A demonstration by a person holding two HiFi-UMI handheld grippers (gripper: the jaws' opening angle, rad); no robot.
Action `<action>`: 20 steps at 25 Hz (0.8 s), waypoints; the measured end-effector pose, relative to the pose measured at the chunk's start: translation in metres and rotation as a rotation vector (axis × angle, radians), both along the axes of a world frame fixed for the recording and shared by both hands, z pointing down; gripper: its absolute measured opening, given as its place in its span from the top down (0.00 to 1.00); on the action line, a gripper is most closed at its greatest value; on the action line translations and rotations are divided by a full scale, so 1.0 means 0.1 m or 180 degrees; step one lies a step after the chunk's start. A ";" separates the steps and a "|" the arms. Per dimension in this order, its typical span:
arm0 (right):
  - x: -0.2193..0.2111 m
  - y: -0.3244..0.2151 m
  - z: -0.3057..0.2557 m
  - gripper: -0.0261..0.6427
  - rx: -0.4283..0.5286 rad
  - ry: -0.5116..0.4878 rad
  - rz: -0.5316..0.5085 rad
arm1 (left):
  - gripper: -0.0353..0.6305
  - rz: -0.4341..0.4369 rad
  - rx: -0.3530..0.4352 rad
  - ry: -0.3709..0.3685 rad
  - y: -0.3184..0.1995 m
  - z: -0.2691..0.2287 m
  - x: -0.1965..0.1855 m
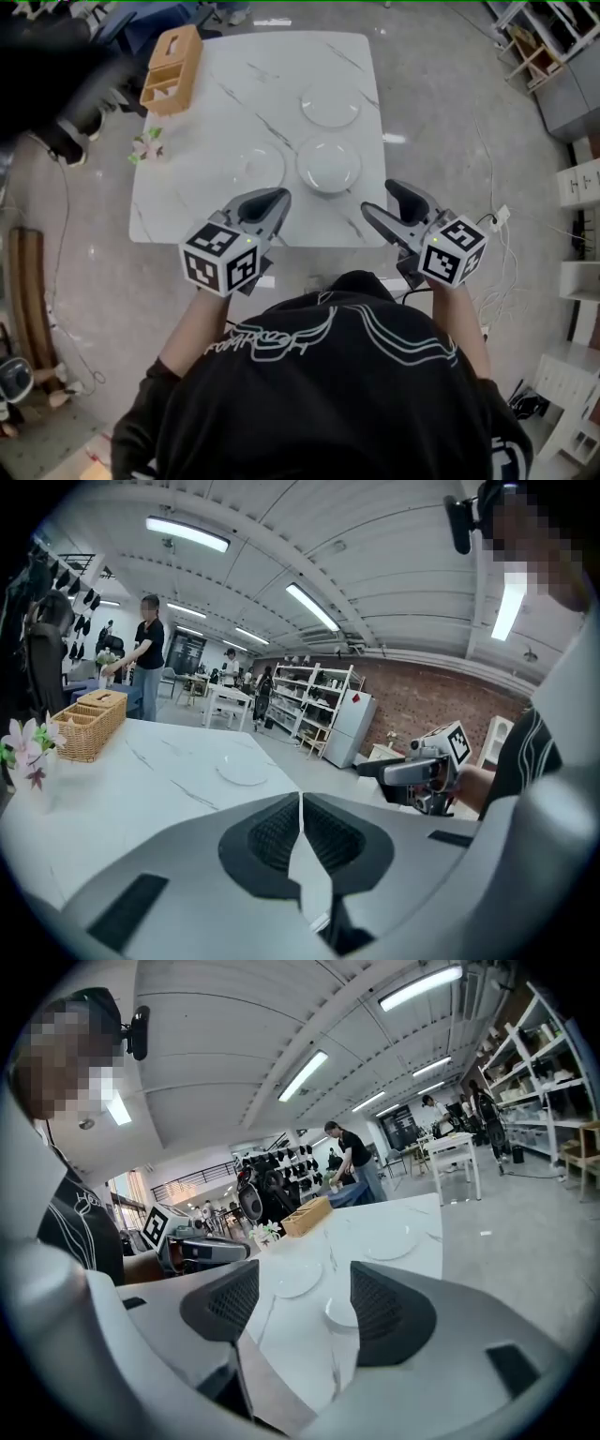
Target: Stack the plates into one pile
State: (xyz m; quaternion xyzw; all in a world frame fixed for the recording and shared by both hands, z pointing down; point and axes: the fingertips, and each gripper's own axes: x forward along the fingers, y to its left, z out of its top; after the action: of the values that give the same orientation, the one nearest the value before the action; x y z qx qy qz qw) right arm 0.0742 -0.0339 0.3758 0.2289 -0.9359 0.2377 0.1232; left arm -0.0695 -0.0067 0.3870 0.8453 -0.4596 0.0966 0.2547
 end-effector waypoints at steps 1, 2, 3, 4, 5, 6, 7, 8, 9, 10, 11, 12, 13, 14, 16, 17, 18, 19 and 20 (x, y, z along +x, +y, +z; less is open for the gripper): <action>0.01 -0.03 0.05 0.51 -0.0023 0.0029 0.0021 | 0.90 0.0015 -0.0010 -0.0068 -0.05 0.05 0.00; 0.03 -0.05 0.09 0.51 -0.0049 0.0053 0.0037 | 0.90 0.0030 -0.0019 -0.0142 -0.09 0.11 0.01; 0.04 -0.08 0.13 0.51 -0.0074 0.0073 0.0046 | 0.90 0.0043 -0.0030 -0.0214 -0.13 0.16 0.02; 0.05 -0.10 0.17 0.51 -0.0098 0.0087 0.0049 | 0.90 0.0055 -0.0047 -0.0280 -0.17 0.21 0.04; 0.06 -0.13 0.20 0.51 -0.0119 0.0098 0.0050 | 0.90 0.0067 -0.0069 -0.0333 -0.21 0.25 0.05; 0.07 -0.16 0.22 0.51 -0.0138 0.0107 0.0052 | 0.90 0.0079 -0.0095 -0.0372 -0.25 0.30 0.07; 0.08 -0.20 0.25 0.51 -0.0157 0.0114 0.0053 | 0.90 0.0091 -0.0123 -0.0402 -0.30 0.33 0.09; 0.09 -0.25 0.28 0.51 -0.0177 0.0121 0.0056 | 0.90 0.0100 -0.0150 -0.0427 -0.35 0.37 0.10; 0.10 -0.30 0.31 0.51 -0.0200 0.0129 0.0058 | 0.90 0.0104 -0.0177 -0.0454 -0.40 0.41 0.10; 0.11 -0.36 0.34 0.51 -0.0225 0.0138 0.0059 | 0.90 0.0102 -0.0206 -0.0485 -0.45 0.44 0.09; 0.12 -0.42 0.37 0.51 -0.0251 0.0148 0.0058 | 0.90 0.0093 -0.0236 -0.0518 -0.51 0.48 0.09; 0.13 -0.49 0.40 0.51 -0.0274 0.0158 0.0058 | 0.90 0.0081 -0.0268 -0.0550 -0.57 0.52 0.08; 0.14 -0.57 0.42 0.51 -0.0292 0.0166 0.0058 | 0.90 0.0071 -0.0303 -0.0578 -0.64 0.55 0.08; 0.16 -0.65 0.44 0.51 -0.0307 0.0171 0.0060 | 0.90 0.0064 -0.0337 -0.0604 -0.70 0.59 0.07; 0.17 -0.81 0.47 0.51 -0.0330 0.0180 0.0063 | 0.90 0.0061 -0.0392 -0.0659 -0.84 0.66 0.07; 0.18 -0.90 0.50 0.51 -0.0340 0.0188 0.0063 | 0.90 0.0061 -0.0410 -0.0691 -0.91 0.70 0.07; 0.18 -0.98 0.52 0.51 -0.0349 0.0200 0.0057 | 0.90 0.0060 -0.0427 -0.0723 -0.99 0.73 0.06; 0.18 -1.06 0.54 0.51 -0.0358 0.0216 0.0048 | 0.90 0.0056 -0.0445 -0.0749 -1.08 0.76 0.06; 0.18 -1.15 0.56 0.51 -0.0366 0.0236 0.0035 | 0.90 0.0052 -0.0464 -0.0765 -1.17 0.78 0.05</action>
State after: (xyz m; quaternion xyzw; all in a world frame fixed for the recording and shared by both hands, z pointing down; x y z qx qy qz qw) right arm 0.0921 -0.1486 0.4319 0.2352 -0.9143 0.2830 0.1694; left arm -0.0644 -0.1235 0.4649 0.8107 -0.4716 0.2323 0.2577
